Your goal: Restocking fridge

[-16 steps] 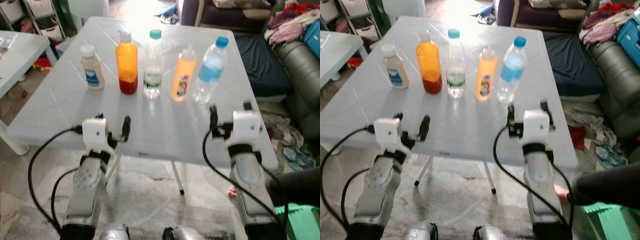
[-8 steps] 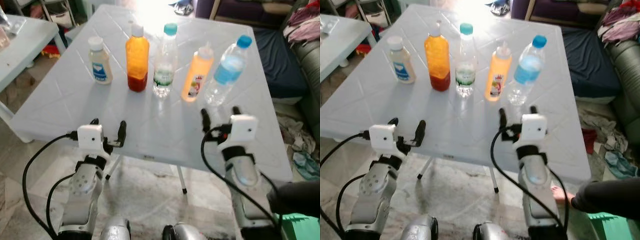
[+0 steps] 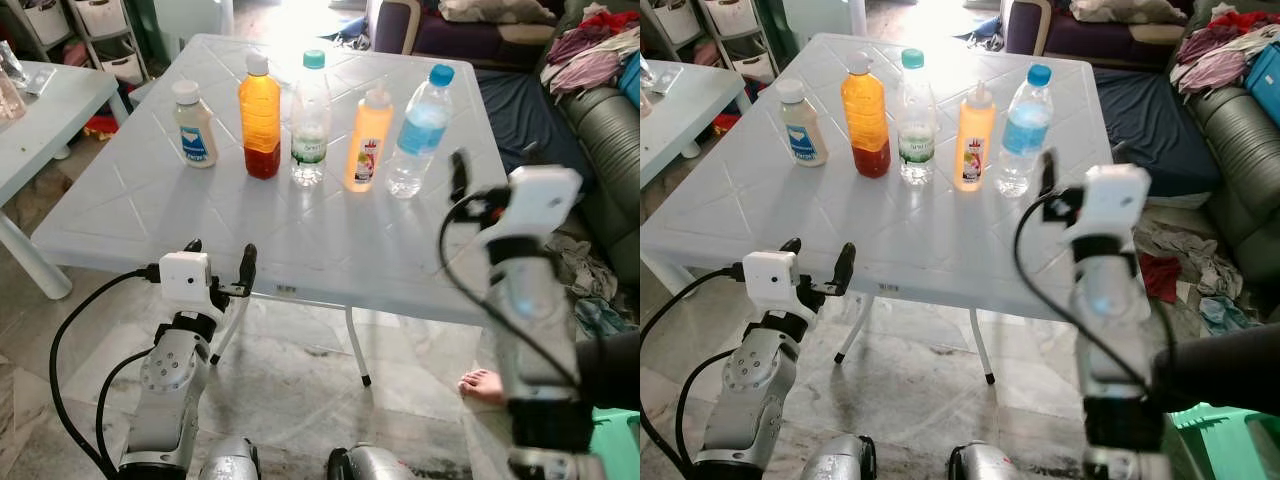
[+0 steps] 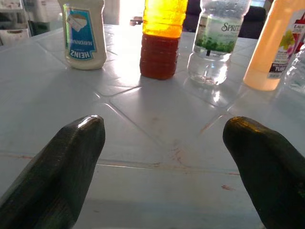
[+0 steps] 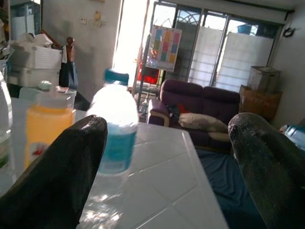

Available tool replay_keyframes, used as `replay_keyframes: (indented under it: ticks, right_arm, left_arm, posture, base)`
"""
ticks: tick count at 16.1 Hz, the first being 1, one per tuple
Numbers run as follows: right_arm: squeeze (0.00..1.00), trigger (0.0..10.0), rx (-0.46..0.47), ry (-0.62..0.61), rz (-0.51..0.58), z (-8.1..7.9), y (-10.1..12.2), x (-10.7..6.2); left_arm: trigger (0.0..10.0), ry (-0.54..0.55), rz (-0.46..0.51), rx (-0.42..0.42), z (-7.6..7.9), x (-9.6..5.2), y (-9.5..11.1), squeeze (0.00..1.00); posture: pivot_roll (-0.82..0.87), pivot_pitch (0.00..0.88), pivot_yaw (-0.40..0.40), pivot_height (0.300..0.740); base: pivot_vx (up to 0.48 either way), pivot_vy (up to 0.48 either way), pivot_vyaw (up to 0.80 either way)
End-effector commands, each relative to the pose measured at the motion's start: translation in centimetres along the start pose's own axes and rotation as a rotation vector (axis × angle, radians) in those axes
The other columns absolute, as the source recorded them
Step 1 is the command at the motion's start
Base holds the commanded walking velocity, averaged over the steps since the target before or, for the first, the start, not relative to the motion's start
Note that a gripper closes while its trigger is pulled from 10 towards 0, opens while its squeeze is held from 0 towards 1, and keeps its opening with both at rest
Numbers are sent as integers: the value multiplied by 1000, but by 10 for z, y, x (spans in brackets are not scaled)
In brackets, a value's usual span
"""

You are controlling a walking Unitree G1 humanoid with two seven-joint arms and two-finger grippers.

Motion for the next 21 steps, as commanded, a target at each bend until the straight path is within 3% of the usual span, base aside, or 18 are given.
replay_keyframes:
  ticks: [1, 5, 15, 21]
  right_arm:
    - [0, 10000, 6, -5, -3, 5, -1, 4]
    - [0, 10000, 36, 38, 23, 15, 8, 31]
    - [0, 10000, 75, 222, 58, -11, 28, 77]
    - [0, 10000, 52, 236, 88, -13, 45, 101]
  left_arm:
    - [10000, -9, 10, 4, 1, -1, 5, 0]
    - [10000, -13, 5, 13, 0, -2, 6, 0]
    - [10000, -16, -21, 63, -13, -14, 15, 0]
    - [10000, -3, -40, 83, -19, -23, 17, 0]
  posture:
    - [103, 119, -32, 740]
    - [117, 136, -20, 740]
    - [203, 202, 16, 740]
    - [240, 221, 20, 740]
  base:
    - [0, 0, 0]
    - [0, 0, 0]
    - [0, 0, 0]
    - [0, 0, 0]
Point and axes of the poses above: a point about 5 cm out from each wrist's last joint towards the gripper, its own x axis pointing out of the wrist towards the gripper, its own y axis along the axis of the wrist's last joint, z = x × y, the point moved 5 cm from there along x, pointing out of the wrist towards the gripper, and after that the axes turned 1 degree about -x, right-handed, at the moved point
